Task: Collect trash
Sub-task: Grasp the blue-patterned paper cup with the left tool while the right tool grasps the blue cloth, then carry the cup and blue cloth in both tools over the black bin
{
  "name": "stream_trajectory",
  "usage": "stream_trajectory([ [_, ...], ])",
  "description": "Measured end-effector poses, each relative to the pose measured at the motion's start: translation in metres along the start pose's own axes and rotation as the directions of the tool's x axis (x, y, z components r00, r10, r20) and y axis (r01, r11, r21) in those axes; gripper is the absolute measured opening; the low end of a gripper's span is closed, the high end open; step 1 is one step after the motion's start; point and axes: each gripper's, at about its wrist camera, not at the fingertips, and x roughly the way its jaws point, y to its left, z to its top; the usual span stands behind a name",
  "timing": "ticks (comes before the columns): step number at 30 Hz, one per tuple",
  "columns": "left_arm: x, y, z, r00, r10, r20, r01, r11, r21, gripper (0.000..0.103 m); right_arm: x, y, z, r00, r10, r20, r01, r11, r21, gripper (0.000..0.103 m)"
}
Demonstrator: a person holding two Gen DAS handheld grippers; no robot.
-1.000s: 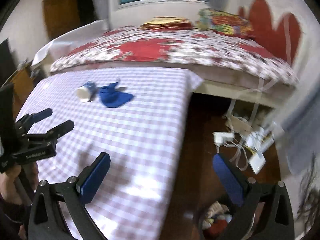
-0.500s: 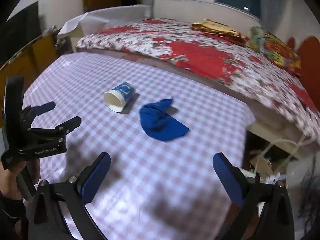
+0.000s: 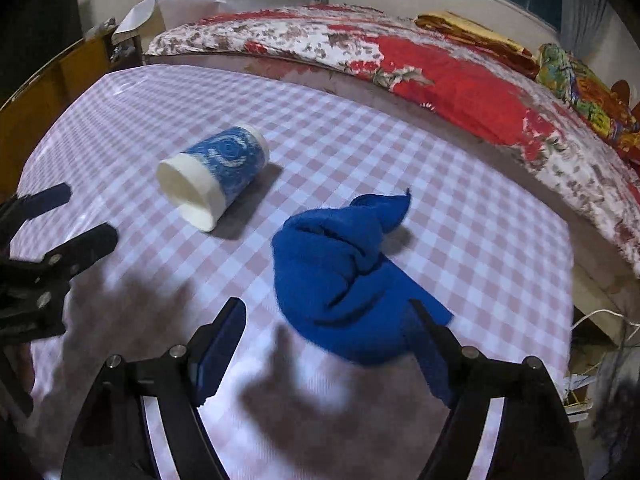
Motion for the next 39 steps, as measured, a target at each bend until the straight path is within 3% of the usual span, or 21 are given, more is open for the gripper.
stream_trajectory([
  [2, 0.006, -0.004, 0.002, 1.0, -0.012, -0.009, 0.012, 1.0, -0.004, 0.1, 0.014, -0.004, 0.005, 1.0, 0.01, -0.005, -0.01, 1.0, 0.017, 0.081],
  [5, 0.012, -0.012, 0.005, 1.0, -0.026, -0.006, 0.026, 1.0, 0.001, 0.1, 0.029, -0.015, 0.008, 1.0, 0.004, -0.022, -0.004, 0.999, 0.042, 0.026],
  [10, 0.025, -0.027, 0.015, 0.999, -0.035, 0.013, 0.035, 0.999, 0.01, 0.1, 0.03, -0.04, 0.013, 1.0, -0.024, 0.0, 0.023, 0.996, 0.086, 0.026],
  [14, 0.047, -0.034, 0.024, 0.999, -0.044, -0.013, 0.044, 0.999, 0.007, 0.1, 0.028, -0.048, 0.011, 1.0, -0.025, 0.01, 0.024, 0.996, 0.09, 0.026],
  [20, 0.068, -0.033, 0.032, 0.999, -0.008, -0.034, 0.009, 1.0, 0.03, 0.1, 0.026, -0.055, 0.004, 1.0, -0.021, 0.013, 0.019, 0.994, 0.108, 0.026],
  [21, 0.068, -0.033, 0.032, 0.999, -0.011, -0.031, 0.012, 0.999, 0.034, 0.094, 0.025, -0.055, 0.004, 1.0, -0.02, 0.015, 0.019, 0.994, 0.112, 0.026],
  [22, 0.068, -0.034, 0.032, 0.999, -0.028, -0.032, 0.029, 0.998, 0.05, 0.077, 0.024, -0.056, 0.003, 1.0, -0.019, 0.015, 0.018, 0.993, 0.114, 0.026],
  [23, 0.069, -0.035, 0.031, 0.999, -0.033, -0.041, 0.036, 0.997, 0.062, 0.072, 0.022, -0.056, 0.003, 1.0, -0.018, 0.019, 0.016, 0.993, 0.116, 0.026],
  [30, 0.042, -0.047, 0.026, 0.996, -0.087, -0.005, 0.087, 0.99, 0.113, 0.061, -0.004, -0.053, -0.004, 0.999, -0.016, 0.051, 0.01, 0.993, 0.118, 0.024],
  [39, -0.02, -0.067, 0.01, 0.988, -0.145, 0.043, 0.138, 0.98, 0.141, 0.061, -0.078, -0.059, -0.033, 0.992, -0.023, 0.123, 0.006, 0.99, 0.138, 0.023],
])
